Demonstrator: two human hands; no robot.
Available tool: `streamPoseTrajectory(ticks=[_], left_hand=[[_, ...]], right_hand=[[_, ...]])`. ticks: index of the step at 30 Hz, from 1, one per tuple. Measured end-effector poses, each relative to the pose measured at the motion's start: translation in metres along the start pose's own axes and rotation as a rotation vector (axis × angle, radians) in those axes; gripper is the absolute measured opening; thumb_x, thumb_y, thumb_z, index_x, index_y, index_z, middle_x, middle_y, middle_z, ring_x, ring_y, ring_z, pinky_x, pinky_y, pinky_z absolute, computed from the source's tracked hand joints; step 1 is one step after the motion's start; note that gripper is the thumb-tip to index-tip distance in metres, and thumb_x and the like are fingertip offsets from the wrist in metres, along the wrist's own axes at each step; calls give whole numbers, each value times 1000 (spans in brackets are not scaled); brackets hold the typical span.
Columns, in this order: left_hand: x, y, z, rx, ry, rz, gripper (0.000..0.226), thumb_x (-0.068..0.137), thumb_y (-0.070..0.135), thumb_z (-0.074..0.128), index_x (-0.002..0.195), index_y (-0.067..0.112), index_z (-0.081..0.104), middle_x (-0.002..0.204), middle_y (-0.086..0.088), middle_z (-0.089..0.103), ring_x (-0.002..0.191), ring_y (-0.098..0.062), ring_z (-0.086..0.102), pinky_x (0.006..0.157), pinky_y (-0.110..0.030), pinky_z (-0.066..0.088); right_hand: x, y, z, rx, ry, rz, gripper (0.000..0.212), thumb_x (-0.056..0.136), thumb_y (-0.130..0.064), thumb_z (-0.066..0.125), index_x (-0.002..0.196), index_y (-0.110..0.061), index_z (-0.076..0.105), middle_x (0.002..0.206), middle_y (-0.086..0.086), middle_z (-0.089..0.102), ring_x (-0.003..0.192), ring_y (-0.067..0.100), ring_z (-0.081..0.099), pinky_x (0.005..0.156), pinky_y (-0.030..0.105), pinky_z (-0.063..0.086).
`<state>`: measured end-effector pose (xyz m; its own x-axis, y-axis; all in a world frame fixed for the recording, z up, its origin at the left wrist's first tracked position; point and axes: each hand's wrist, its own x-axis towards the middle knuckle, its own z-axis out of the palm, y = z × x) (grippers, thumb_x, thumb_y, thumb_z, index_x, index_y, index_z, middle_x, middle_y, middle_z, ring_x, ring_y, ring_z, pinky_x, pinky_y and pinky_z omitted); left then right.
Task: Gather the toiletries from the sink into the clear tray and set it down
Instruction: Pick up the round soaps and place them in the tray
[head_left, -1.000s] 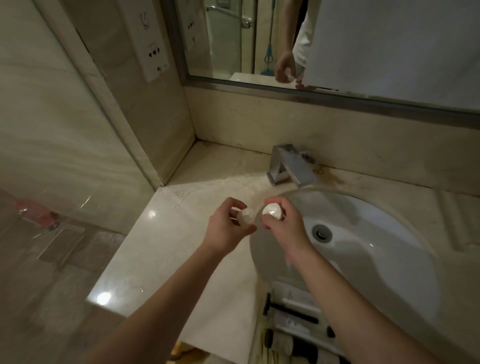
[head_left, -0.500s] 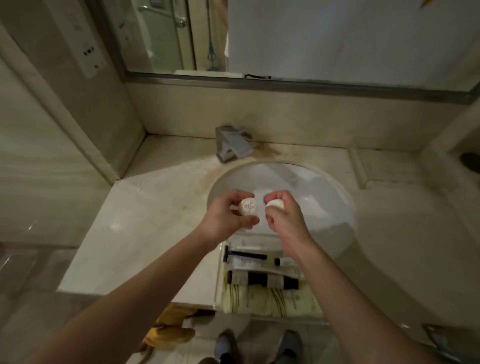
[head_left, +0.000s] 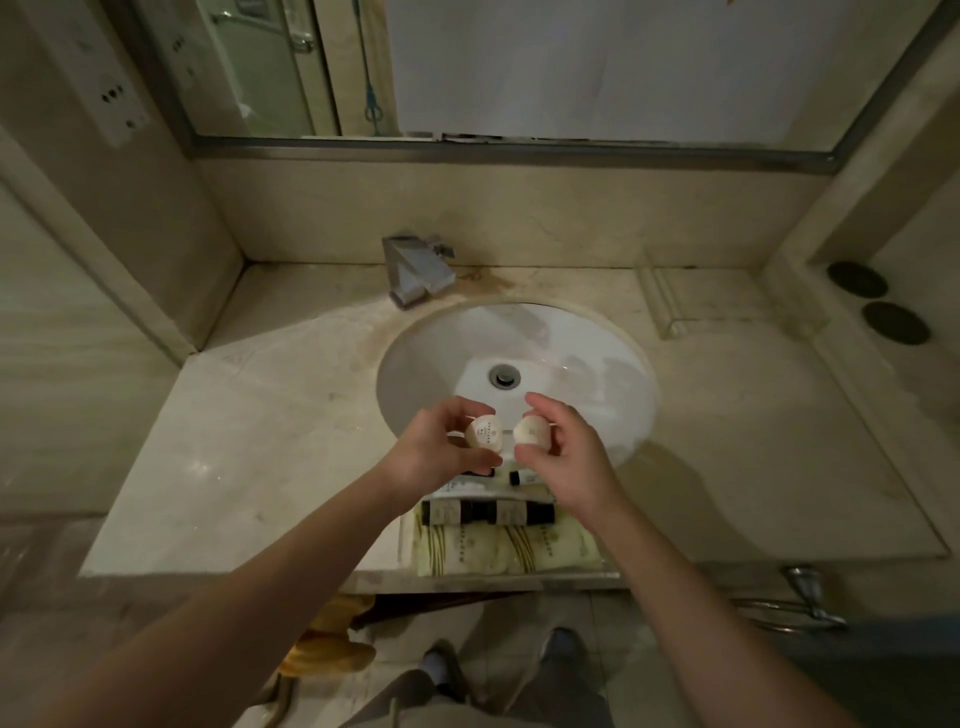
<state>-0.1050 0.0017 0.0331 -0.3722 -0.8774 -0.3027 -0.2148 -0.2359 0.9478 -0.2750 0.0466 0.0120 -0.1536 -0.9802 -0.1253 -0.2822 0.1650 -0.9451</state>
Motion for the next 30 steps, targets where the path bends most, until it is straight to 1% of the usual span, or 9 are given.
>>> streamPoseTrajectory(ticks=[6, 10, 12, 16, 20, 22, 24, 27, 30], left_hand=[[-7, -19, 1, 149, -22, 15, 38, 66, -3, 82, 96, 12, 64, 90, -5, 70, 81, -18, 67, 81, -39, 58], [-15, -32, -1, 247, -51, 24, 32, 70, 1, 80, 94, 14, 64, 84, -1, 67, 75, -15, 64, 73, -31, 56], [-20, -40, -1, 324, -68, 12, 25, 74, 6, 78, 93, 17, 65, 86, 0, 65, 75, -14, 62, 70, -27, 56], [-27, -58, 4, 403, -85, -85, 20, 79, 5, 72, 94, 17, 66, 94, -4, 64, 80, -21, 65, 71, -33, 61], [-31, -66, 10, 483, -78, -140, 18, 83, 3, 66, 100, 9, 66, 90, -5, 63, 71, -17, 66, 67, -31, 62], [-31, -67, 13, 524, -61, -135, 16, 84, 3, 64, 100, 6, 65, 89, -5, 64, 68, -14, 66, 63, -26, 61], [-31, -68, 17, 562, -29, -132, 14, 84, 4, 63, 97, 7, 66, 92, -8, 67, 69, -16, 68, 60, -23, 60], [-33, -70, 25, 675, 16, -97, 15, 83, 6, 61, 95, 11, 67, 95, -6, 70, 79, -19, 68, 69, -25, 56], [-36, -71, 31, 805, 57, -32, 19, 84, 7, 58, 99, 13, 68, 99, -2, 70, 92, -19, 64, 73, -20, 42]], right_hand=[[-18, 11, -1, -173, 32, -192, 60, 70, -11, 78, 123, -24, 54, 110, -4, 60, 98, 4, 58, 80, 17, 49], [-29, 27, 2, -337, -35, -201, 43, 70, -16, 77, 109, -22, 60, 103, -8, 57, 96, 8, 54, 80, 26, 49], [-35, 38, 6, -407, -77, -182, 39, 69, -16, 77, 105, -20, 62, 102, -7, 57, 96, 10, 54, 81, 27, 48], [-47, 52, 16, -519, -160, -103, 34, 72, -21, 75, 99, -26, 56, 102, -12, 51, 94, 8, 52, 74, 19, 39], [-53, 57, 27, -631, -237, -144, 35, 77, -19, 71, 107, -25, 53, 106, -17, 37, 93, 7, 48, 75, 19, 41], [-54, 61, 32, -684, -239, -180, 39, 77, -20, 71, 111, -24, 52, 107, -19, 34, 93, 3, 43, 73, 12, 35], [-54, 65, 35, -735, -219, -236, 40, 76, -24, 72, 112, -25, 55, 110, -16, 40, 97, 2, 39, 76, 9, 31], [-53, 72, 35, -822, -179, -326, 40, 72, -33, 73, 109, -26, 60, 108, -13, 51, 100, 6, 38, 84, 20, 38], [-52, 75, 32, -775, -190, -316, 41, 69, -33, 76, 107, -25, 61, 109, -10, 49, 97, 2, 36, 80, 16, 37]])
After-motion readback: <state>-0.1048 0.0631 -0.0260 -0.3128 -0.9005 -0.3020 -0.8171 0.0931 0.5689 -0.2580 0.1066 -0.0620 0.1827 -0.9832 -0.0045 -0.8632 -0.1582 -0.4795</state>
